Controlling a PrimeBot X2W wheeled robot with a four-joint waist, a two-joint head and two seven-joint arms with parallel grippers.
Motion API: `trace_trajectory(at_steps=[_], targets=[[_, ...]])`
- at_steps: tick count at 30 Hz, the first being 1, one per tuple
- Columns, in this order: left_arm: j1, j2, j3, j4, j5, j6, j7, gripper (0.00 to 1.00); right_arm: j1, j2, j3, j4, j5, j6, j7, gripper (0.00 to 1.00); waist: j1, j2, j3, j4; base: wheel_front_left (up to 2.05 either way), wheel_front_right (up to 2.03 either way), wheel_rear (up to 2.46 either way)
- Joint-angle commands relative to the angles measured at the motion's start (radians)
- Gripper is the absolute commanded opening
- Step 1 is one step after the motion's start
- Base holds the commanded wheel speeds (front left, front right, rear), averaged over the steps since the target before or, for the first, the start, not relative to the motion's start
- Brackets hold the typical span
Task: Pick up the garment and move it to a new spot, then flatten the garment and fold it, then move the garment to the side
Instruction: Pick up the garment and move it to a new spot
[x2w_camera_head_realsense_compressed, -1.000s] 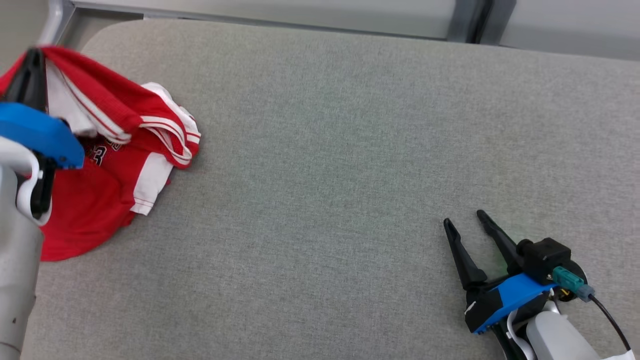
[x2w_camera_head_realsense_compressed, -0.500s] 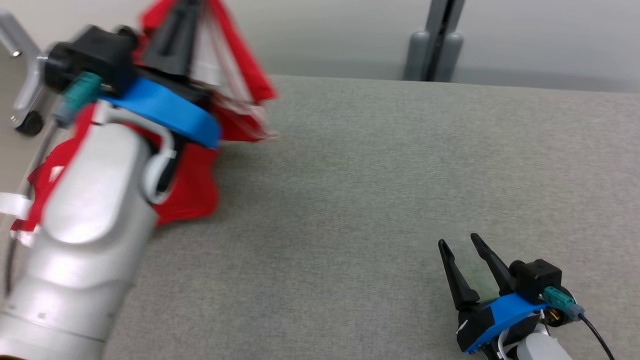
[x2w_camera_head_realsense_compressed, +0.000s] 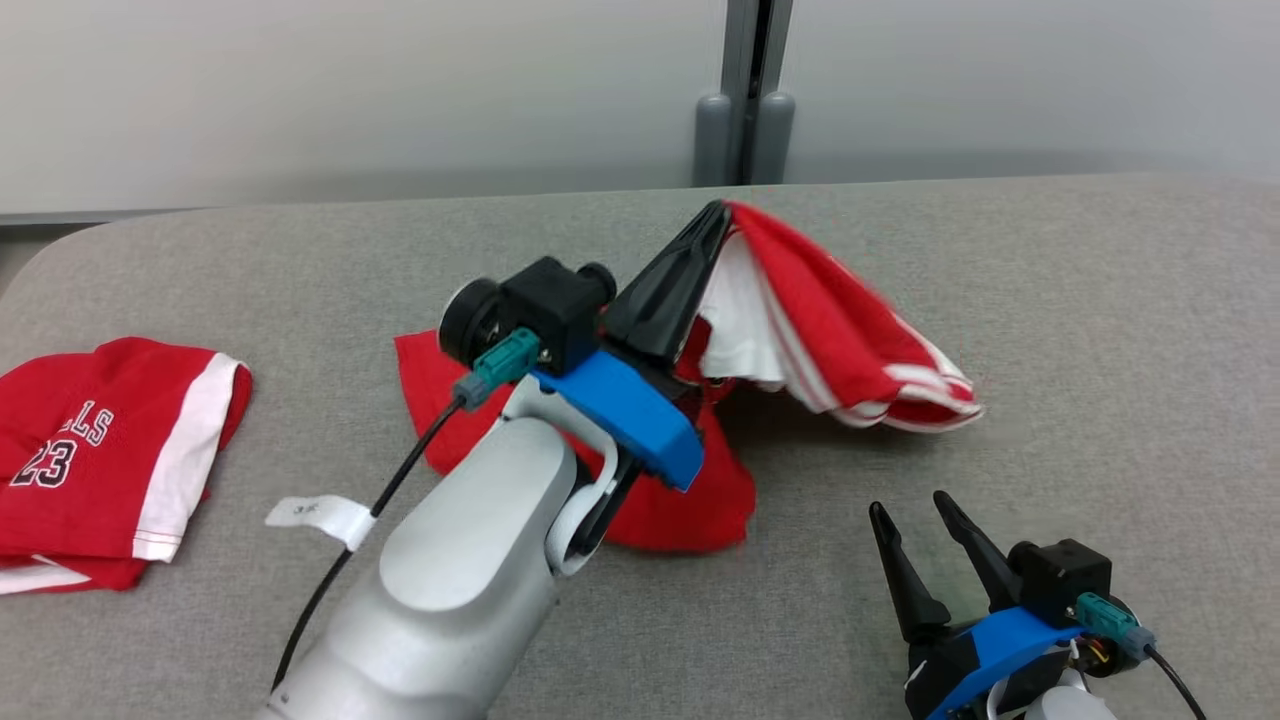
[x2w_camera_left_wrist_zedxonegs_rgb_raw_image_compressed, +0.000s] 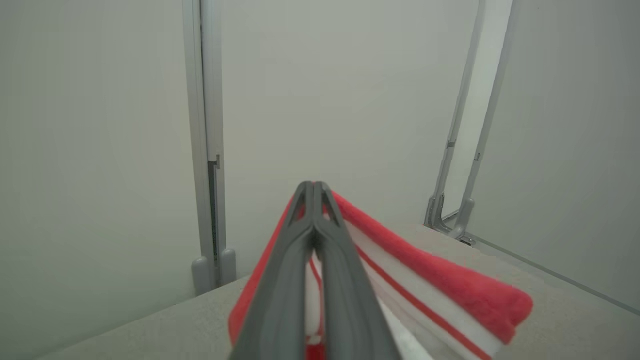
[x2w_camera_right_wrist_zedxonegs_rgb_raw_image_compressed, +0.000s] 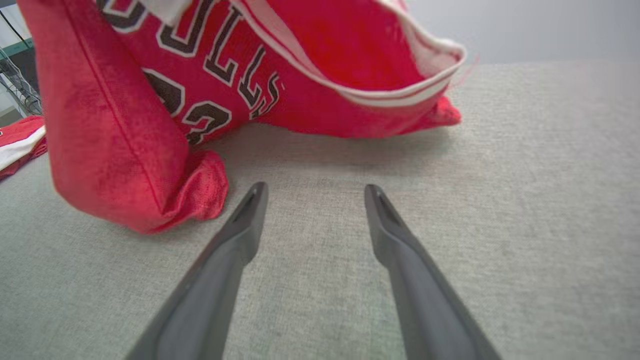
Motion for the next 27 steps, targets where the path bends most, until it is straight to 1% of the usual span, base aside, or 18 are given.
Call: trace_trajectory(at_steps=[1,3,6,8,10,14,18,22,27], targets=[[0.017,0.002,0.000,0.012,0.002,0.017,-0.004,0.98,0.009,0.004,-0.001,0.001,-0.004,0.000,0.000,1.00,0.0001,0.0000,-0.008,-0.012,0.00,0.00,0.00],[0.059,0.000,0.002,0.021,-0.008,0.040,-0.005,1.00,0.007,0.006,-0.003,0.002,-0.005,0.000,0.000,1.00,0.0001,0.0000,-0.010,-0.019,0.00,0.00,0.00],[0.118,0.002,0.031,0.051,0.022,0.083,-0.005,1.00,0.017,0.009,-0.012,0.002,-0.006,0.000,0.000,1.00,0.0001,0.0000,-0.025,-0.023,0.00,0.00,0.00],[0.171,0.002,0.082,0.061,0.047,0.108,-0.005,1.00,0.024,0.010,-0.022,0.000,-0.008,0.000,0.000,1.00,0.0001,0.0000,-0.036,-0.023,0.00,0.00,0.00],[0.237,0.014,0.149,0.060,0.071,0.134,-0.005,1.00,0.031,0.011,-0.035,-0.005,-0.016,0.000,0.000,1.00,0.0001,0.0000,-0.049,-0.023,0.00,0.00,0.00],[0.382,0.046,0.286,0.033,0.126,0.161,-0.004,1.00,0.053,0.024,-0.074,-0.012,-0.038,0.000,0.000,1.00,0.0001,0.0000,-0.080,-0.023,0.00,0.00,0.00],[0.530,0.060,0.403,-0.008,0.187,0.166,-0.004,1.00,0.080,0.035,-0.112,-0.020,-0.058,0.000,0.000,1.00,0.0001,0.0000,-0.108,-0.023,0.00,0.00,0.00],[0.637,0.051,0.495,-0.057,0.248,0.146,-0.004,1.00,0.094,0.042,-0.126,-0.021,-0.070,0.000,0.000,1.00,0.0001,0.0000,-0.123,-0.026,0.00,0.00,0.00],[0.733,0.027,0.564,-0.099,0.318,0.113,-0.004,1.00,0.115,0.049,-0.146,-0.020,-0.078,0.000,0.000,1.00,0.0001,0.0000,-0.141,-0.026,0.00,0.00,0.00]])
